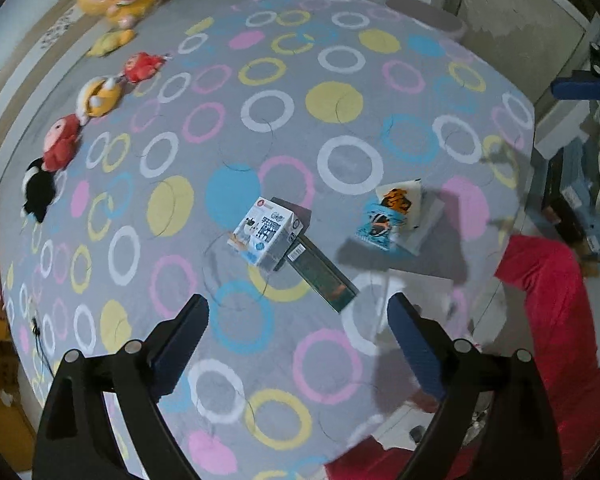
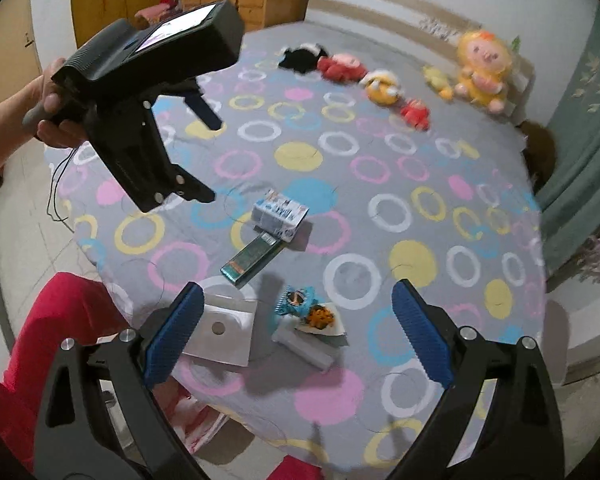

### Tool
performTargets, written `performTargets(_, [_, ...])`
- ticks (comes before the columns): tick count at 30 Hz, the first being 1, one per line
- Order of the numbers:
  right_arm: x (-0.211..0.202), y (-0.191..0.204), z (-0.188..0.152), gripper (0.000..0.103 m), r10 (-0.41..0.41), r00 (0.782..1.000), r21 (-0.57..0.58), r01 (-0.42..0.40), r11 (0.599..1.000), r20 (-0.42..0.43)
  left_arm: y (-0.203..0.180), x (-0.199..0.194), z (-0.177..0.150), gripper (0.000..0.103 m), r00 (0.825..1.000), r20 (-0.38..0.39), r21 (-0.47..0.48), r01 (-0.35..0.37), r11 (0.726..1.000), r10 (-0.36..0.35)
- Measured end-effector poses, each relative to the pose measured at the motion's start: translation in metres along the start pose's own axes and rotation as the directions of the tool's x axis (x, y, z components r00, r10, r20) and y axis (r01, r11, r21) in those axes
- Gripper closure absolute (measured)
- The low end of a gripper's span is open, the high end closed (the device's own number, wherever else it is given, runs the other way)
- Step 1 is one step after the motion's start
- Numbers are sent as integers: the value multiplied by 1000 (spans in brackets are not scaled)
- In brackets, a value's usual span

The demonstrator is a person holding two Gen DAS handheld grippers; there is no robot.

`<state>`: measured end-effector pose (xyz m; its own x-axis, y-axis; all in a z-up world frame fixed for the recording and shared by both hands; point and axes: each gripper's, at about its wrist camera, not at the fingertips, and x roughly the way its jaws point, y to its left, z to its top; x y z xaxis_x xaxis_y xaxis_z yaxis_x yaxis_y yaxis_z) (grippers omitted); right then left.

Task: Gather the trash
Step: 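Move both tools back over the bed toward the remaining items, then grasp the white milk carton with the left tool while the right tool grasps the blue snack packet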

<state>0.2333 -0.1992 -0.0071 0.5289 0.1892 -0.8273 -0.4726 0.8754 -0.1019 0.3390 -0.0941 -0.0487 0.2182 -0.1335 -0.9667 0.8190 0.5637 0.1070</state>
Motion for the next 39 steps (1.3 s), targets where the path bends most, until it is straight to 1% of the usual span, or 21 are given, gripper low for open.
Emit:
performTargets(4, [43, -7, 1, 10, 22, 998, 0, -22, 1000, -56, 13, 37, 7, 15, 1000, -31, 13, -5, 1000, 6])
performTargets(5, [54, -9, 0, 10, 26, 997, 2, -26, 1000, -68, 18, 47, 9, 15, 999, -37, 7, 9, 1000, -9])
performTargets(6, [66, -10, -2, 10, 42, 996, 8, -42, 999, -83, 22, 57, 11, 15, 999, -46, 3, 17, 1000, -17])
performTargets(8, [85, -13, -3, 10, 67, 992, 21, -65, 998, -105, 27, 74, 12, 15, 998, -70, 12, 7, 1000, -6])
performTargets(11, [114, -18, -7, 10, 107, 984, 42, -102, 994, -141, 34, 99, 15, 15, 994, -103, 27, -17, 999, 20])
performTargets(13, [136, -20, -11, 10, 133, 977, 58, -125, 990, -170, 41, 115, 17, 15, 993, -121, 18, 5, 1000, -3])
performTargets(16, [157, -21, -17, 10, 159, 966, 74, -147, 986, -202, 49, 132, 23, 15, 990, -141, 9, 4, 1000, -2])
performTargets(19, [179, -21, -24, 10, 167, 957, 74, -154, 985, -237, 52, 150, 29, 15, 988, -152, 30, 0, 1000, 4])
performTargets(27, [224, -23, -37, 11, 181, 940, 84, -164, 983, -288, 54, 183, 42, 15, 983, -183, 79, 10, 997, 5])
performTargets(30, [233, -24, -40, 11, 190, 935, 88, -172, 981, -299, 52, 190, 44, 14, 982, -187, 102, 28, 994, -9])
performTargets(33, [240, -24, -42, 12, 200, 929, 89, -181, 979, -310, 47, 197, 45, 15, 981, -192, 143, 21, 990, 7])
performTargets(35, [245, -24, -43, 16, 196, 928, 81, -179, 980, -317, 47, 200, 44, 14, 981, -194, 149, 33, 988, -4])
performTargets(39, [254, -24, -45, 17, 204, 924, 84, -186, 979, -322, 48, 208, 45, 14, 979, -204, 164, 29, 986, 6])
